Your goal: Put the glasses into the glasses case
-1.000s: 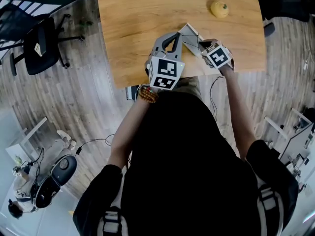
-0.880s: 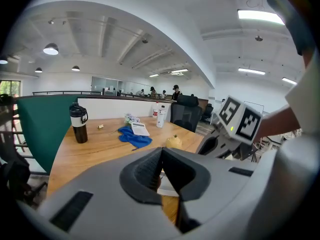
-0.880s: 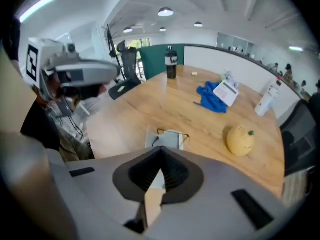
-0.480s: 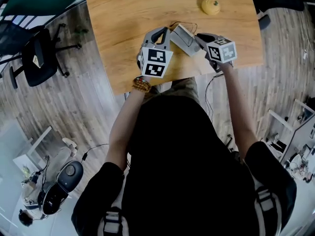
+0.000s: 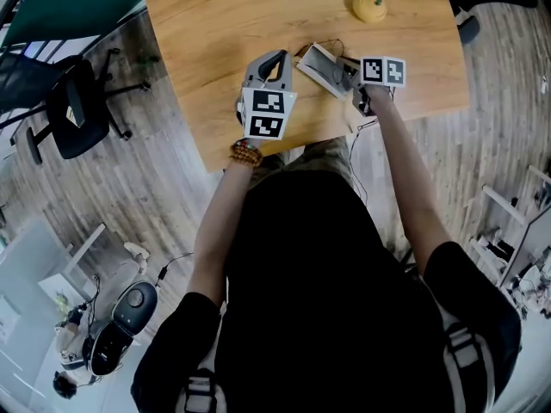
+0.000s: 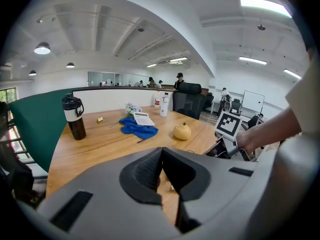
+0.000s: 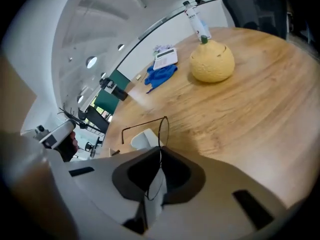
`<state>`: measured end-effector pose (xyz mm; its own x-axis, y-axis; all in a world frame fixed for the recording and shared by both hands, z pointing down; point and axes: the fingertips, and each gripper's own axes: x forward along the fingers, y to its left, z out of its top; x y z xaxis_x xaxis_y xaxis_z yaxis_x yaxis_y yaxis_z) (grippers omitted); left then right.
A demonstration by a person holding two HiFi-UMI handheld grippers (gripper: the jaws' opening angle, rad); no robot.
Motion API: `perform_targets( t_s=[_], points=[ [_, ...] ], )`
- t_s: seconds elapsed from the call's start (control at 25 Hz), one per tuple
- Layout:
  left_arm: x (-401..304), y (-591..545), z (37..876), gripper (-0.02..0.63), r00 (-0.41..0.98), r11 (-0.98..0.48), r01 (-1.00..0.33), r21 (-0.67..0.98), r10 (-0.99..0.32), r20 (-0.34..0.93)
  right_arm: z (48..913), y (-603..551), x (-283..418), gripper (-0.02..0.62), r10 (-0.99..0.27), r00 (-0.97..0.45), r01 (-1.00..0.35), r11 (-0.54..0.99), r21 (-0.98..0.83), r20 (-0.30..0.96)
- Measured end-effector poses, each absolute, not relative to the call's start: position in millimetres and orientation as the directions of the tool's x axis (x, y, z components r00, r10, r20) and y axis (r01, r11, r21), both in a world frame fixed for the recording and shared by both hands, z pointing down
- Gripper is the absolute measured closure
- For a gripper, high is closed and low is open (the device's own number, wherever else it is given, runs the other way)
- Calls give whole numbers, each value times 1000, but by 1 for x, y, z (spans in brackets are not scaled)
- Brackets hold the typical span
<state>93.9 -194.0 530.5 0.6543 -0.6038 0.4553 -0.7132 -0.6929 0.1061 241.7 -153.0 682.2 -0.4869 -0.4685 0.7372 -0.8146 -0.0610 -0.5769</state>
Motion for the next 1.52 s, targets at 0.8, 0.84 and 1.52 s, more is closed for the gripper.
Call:
perform_targets(
  t_s=[0.8, 0.84, 1.52],
  points=[
    [161, -180, 549, 586, 748, -787, -597, 155, -475, 464, 527, -152, 233, 584, -802, -245, -921, 367, 127, 545],
    [168, -175, 551, 586, 761, -807, -569, 159, -444, 473, 523, -152, 231, 583, -811, -247, -921, 366, 131, 531],
    [130, -157, 547, 586, 711, -696, -679, 234, -542, 448, 513, -139, 275, 584, -924, -108, -975, 26, -223, 367]
  ],
)
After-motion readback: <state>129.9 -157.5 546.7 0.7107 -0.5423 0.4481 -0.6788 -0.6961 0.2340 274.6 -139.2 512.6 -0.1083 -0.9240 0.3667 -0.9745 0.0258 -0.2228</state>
